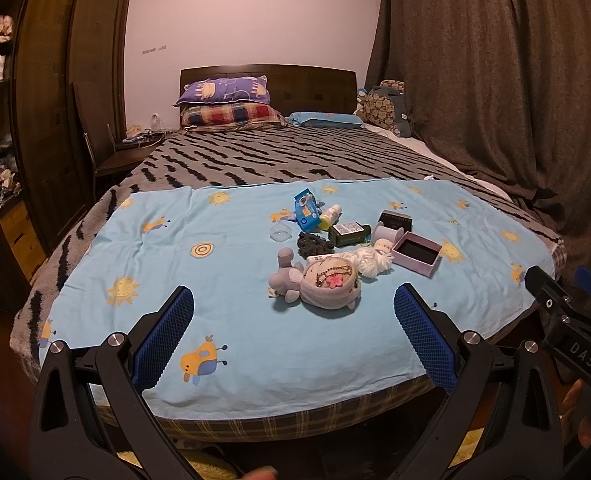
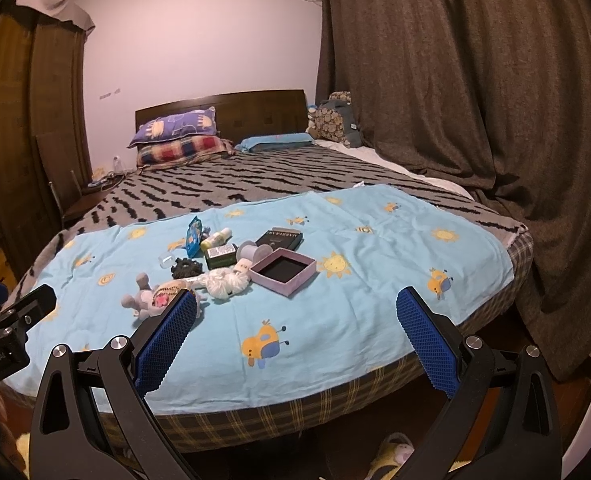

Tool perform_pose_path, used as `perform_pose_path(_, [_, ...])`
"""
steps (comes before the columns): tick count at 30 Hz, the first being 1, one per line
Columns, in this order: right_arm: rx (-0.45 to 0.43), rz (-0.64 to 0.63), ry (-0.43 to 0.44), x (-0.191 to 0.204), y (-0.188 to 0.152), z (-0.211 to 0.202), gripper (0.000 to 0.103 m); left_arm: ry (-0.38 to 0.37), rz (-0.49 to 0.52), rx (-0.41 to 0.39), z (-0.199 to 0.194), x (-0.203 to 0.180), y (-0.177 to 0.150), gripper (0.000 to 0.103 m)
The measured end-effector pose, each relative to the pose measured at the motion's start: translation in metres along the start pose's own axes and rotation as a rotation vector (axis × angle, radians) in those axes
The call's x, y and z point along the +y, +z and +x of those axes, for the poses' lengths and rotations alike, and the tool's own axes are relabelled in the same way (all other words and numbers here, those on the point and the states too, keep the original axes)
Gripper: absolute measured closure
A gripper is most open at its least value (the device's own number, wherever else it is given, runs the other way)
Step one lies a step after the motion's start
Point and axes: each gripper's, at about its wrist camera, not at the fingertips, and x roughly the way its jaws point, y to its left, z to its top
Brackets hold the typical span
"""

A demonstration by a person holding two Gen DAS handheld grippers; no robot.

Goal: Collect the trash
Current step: 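Grasp the grey plush doll with the left tool while the right tool grasps the pink box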

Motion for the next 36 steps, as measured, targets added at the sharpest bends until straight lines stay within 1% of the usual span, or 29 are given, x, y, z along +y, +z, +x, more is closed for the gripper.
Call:
perform_pose_path(3, [0.012, 0.010, 0.012, -0.004, 0.001, 0.009, 0.003, 0.024, 0.026, 0.007, 0.009, 0.000, 0.000, 0.008])
perform_pose_path(5, [0.030, 0.012, 0.009, -0.009, 0.000, 0.020, 0.003, 0.027, 0.032, 0.026, 0.019, 0.002, -0.002, 0.008])
perform_pose_path(7, [0.059, 0.011, 0.009, -0.013, -0.003, 0.033, 0.003, 0.006, 0.022, 0.063, 0.034, 0.007, -0.006, 0.008])
perform_pose_path(9, [0.093, 0.030, 0.021, -0.018, -0.007, 0.046, 0.003, 0.004, 0.019, 0.092, 0.046, 0.010, -0.008, 0.008])
perform_pose_path(12, [0.111, 0.034, 0.032, -0.020, -0.014, 0.064, 0.003, 0.024, 0.042, 0.138, 0.068, 0.010, -0.015, 0.008])
perform_pose_path(14, [0.131, 0.015, 0.017, -0.018, -0.018, 0.079, 0.003, 0.018, 0.064, 0.171, 0.082, 0.007, -0.020, 0.008])
perform_pose_path(16, [0.166, 0.023, 0.029, -0.019, -0.021, 0.094, 0.003, 0.013, 0.085, 0.205, 0.098, 0.002, -0.025, 0.008])
perform_pose_path(19, [0.211, 0.024, 0.046, -0.021, -0.023, 0.119, 0.003, 0.006, 0.099, 0.237, 0.115, -0.002, -0.028, 0.008])
perform_pose_path(21, [0.233, 0.013, 0.043, -0.021, -0.023, 0.133, 0.003, -0.012, 0.104, 0.250, 0.125, -0.006, -0.030, 0.008])
perform_pose_path(23, [0.272, 0.005, 0.039, -0.022, -0.022, 0.152, 0.003, -0.030, 0.101, 0.269, 0.137, -0.008, -0.031, 0.008])
perform_pose_path(27, [0.307, 0.012, 0.068, -0.022, -0.021, 0.184, 0.003, -0.062, 0.082, 0.294, 0.155, -0.017, -0.031, 0.008])
perform_pose_path(30, [0.332, -0.011, 0.061, -0.023, -0.023, 0.208, 0.003, -0.081, 0.060, 0.311, 0.168, -0.022, -0.029, 0.008])
perform_pose_path(33, [0.348, -0.023, 0.066, -0.023, -0.023, 0.228, 0.003, -0.093, 0.042, 0.327, 0.180, -0.025, -0.028, 0.008])
perform_pose_path(36, [0.332, -0.044, 0.080, -0.021, -0.020, 0.240, 0.003, -0.087, 0.035, 0.339, 0.191, -0.028, -0.028, 0.008])
